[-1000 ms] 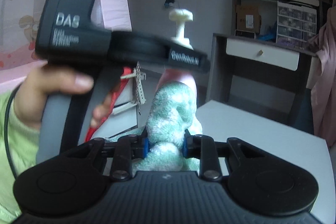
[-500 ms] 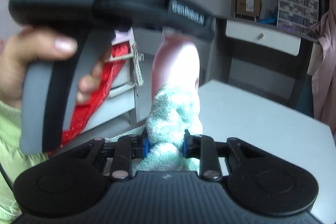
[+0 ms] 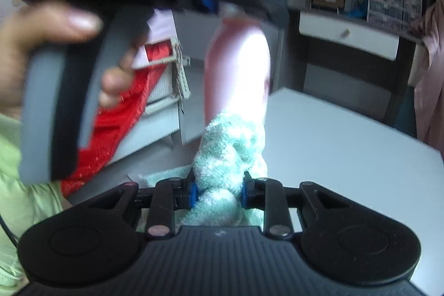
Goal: Clean container
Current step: 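Wipe the pink bottle's shoulder and neck with the towel in the right gripper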
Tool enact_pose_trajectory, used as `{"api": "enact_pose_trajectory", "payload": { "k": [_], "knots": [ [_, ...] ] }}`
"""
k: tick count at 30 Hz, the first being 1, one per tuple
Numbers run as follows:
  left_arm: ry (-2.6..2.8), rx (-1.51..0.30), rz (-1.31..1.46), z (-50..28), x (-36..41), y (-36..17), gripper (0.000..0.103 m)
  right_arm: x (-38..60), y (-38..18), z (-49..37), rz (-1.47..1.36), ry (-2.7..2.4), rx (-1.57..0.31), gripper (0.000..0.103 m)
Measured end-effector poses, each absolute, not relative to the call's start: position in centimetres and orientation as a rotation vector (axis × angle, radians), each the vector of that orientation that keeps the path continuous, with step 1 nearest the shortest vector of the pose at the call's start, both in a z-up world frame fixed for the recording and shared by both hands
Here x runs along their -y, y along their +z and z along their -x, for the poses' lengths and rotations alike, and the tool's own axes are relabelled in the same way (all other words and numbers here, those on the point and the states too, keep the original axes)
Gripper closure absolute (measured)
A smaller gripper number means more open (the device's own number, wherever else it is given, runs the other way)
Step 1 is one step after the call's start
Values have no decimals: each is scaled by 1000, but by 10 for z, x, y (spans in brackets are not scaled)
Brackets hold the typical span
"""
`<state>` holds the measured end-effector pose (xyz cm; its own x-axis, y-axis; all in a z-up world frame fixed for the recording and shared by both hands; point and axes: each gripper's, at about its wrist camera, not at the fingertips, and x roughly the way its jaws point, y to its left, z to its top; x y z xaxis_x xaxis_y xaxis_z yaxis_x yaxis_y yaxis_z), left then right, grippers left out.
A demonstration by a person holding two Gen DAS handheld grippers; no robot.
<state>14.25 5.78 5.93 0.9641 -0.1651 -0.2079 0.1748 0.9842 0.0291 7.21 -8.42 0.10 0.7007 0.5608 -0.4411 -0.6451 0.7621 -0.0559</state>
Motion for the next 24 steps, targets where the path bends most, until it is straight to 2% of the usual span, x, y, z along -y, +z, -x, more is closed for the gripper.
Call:
{"api": "enact_pose_trajectory", "payload": {
  "k": [12, 24],
  "knots": [
    [-181, -211, -49, -147, -62, 60, 65, 76, 33, -58, 220, 677, -305, 76],
    [-188, -211, -55, -151, -69, 59, 65, 71, 2, -72, 243, 681, -436, 75]
  ]
}}
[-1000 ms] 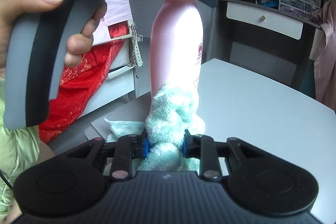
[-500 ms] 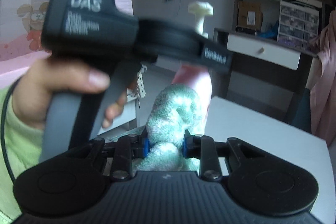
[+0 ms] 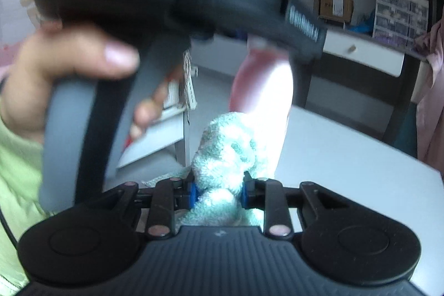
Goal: Clean container
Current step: 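Wipe the pink bottle's shoulder and neck with the towel in the right gripper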
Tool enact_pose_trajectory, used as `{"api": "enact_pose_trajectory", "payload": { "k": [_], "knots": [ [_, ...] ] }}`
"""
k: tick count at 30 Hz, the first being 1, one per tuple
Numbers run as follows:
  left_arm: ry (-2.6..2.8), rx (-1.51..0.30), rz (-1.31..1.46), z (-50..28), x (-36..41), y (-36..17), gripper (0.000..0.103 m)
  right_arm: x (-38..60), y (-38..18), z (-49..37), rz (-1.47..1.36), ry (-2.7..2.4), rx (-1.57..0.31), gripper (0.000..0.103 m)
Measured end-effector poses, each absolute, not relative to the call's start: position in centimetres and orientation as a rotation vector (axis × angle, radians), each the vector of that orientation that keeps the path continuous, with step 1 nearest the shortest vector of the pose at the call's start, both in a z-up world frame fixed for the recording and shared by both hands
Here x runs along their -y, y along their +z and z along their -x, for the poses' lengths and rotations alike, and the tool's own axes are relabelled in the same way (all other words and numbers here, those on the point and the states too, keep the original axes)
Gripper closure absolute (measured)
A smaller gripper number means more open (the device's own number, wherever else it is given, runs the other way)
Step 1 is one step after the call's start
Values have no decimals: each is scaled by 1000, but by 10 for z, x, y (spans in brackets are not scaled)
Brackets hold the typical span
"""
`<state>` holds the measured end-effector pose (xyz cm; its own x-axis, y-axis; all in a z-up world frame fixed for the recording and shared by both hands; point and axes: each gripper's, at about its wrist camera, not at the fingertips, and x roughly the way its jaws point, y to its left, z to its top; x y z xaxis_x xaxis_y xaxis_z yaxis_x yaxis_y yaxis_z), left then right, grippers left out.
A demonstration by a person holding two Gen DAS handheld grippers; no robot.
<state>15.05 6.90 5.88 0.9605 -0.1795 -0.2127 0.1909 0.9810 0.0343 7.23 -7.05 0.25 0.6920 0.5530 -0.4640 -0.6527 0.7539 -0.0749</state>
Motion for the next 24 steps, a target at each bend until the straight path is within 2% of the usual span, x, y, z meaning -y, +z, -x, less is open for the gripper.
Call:
{"api": "enact_pose_trajectory", "payload": {
  "k": [10, 24],
  "knots": [
    [-188, -212, -58, -152, -64, 61, 65, 70, -14, -79, 224, 693, -530, 75],
    [-199, -224, -51, -147, -66, 61, 65, 68, 26, -65, 254, 729, -379, 76]
  ]
}}
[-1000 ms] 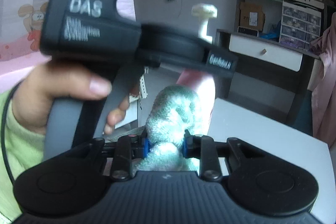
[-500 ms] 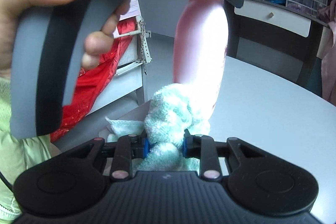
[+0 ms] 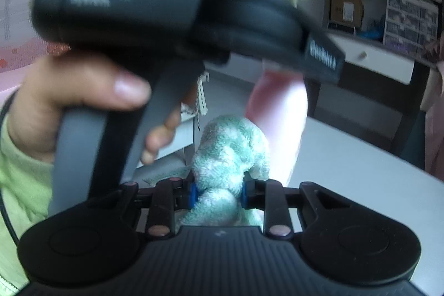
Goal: Clean container
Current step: 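Wipe the pink bottle's shoulder and neck with the towel in the right gripper, then scrub the pink bottle's body with the towel in the right gripper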
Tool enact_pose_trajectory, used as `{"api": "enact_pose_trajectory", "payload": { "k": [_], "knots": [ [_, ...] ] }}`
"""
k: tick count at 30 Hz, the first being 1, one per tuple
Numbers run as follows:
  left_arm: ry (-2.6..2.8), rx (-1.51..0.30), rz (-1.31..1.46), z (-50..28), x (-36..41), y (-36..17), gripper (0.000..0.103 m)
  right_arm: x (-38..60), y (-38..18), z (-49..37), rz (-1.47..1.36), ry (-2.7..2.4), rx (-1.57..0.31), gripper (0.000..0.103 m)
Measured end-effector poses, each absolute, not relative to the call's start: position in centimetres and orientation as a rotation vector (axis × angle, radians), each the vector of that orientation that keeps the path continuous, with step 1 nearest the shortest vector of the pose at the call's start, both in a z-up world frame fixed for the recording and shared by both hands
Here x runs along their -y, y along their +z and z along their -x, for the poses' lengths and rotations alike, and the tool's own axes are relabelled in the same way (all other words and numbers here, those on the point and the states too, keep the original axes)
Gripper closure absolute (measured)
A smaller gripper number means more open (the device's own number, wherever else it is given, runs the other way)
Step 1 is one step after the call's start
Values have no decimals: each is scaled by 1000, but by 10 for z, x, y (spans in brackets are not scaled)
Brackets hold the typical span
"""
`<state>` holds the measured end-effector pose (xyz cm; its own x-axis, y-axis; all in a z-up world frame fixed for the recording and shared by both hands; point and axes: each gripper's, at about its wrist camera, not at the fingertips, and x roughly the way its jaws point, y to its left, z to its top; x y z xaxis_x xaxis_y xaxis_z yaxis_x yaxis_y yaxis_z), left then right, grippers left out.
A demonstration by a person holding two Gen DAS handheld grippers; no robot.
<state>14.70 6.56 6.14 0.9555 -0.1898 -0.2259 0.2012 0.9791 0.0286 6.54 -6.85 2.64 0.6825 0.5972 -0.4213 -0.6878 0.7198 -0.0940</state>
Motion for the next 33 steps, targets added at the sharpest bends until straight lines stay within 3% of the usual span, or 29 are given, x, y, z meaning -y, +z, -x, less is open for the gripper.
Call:
{"api": "enact_pose_trajectory", "payload": {
  "k": [8, 23, 33],
  "knots": [
    [-208, -228, -45, -145, -67, 60, 65, 66, 30, -60, 277, 737, -348, 76],
    [-217, -226, -69, -140, -61, 59, 65, 73, -13, -83, 231, 744, -531, 75],
    [-222, -231, -73, -141, -60, 60, 65, 88, 14, -71, 209, 734, -440, 76]
  ]
}}
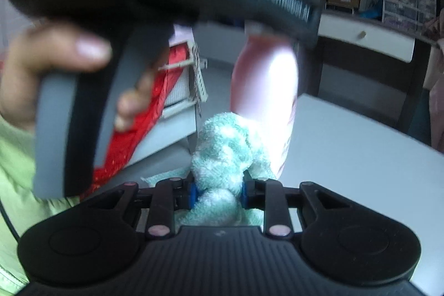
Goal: Clean container
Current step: 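Scrub the pink bottle's body with the towel in the right gripper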
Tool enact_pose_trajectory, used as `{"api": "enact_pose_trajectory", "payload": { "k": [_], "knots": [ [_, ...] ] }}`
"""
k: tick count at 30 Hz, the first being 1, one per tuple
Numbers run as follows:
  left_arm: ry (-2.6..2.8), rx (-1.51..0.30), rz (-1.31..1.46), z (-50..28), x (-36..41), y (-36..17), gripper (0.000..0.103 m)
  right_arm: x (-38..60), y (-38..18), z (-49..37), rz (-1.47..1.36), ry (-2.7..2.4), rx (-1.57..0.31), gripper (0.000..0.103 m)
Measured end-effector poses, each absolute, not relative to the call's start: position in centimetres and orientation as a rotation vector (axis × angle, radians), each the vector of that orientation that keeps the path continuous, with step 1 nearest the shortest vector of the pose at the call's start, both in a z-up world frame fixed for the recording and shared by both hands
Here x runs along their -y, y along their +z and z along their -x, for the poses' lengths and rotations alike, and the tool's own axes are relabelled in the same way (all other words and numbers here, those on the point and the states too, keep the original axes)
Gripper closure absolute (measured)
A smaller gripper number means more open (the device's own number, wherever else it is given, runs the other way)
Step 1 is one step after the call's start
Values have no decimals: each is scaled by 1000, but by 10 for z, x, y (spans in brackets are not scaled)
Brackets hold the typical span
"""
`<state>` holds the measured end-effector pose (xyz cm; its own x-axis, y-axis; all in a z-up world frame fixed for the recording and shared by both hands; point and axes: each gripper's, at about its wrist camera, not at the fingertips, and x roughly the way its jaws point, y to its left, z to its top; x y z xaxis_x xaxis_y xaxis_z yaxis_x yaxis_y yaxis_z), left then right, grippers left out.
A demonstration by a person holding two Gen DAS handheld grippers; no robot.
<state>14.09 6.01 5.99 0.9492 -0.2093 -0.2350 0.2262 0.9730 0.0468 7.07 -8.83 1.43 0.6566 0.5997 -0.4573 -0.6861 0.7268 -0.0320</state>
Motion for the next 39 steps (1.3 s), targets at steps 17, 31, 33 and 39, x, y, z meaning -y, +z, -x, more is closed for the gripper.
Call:
{"api": "enact_pose_trajectory", "payload": {
  "k": [17, 31, 33, 39],
  "knots": [
    [-231, -247, -86, -142, -57, 60, 65, 88, 16, -89, 202, 697, -385, 76],
    [-231, -248, -94, -145, -54, 64, 65, 79, -20, -89, 199, 689, -536, 75],
    [-231, -247, -95, -144, -57, 63, 65, 79, -20, -86, 196, 689, -539, 75],
    [-232, -247, -94, -145, -57, 63, 65, 79, -12, -78, 195, 680, -515, 75]
  ]
}}
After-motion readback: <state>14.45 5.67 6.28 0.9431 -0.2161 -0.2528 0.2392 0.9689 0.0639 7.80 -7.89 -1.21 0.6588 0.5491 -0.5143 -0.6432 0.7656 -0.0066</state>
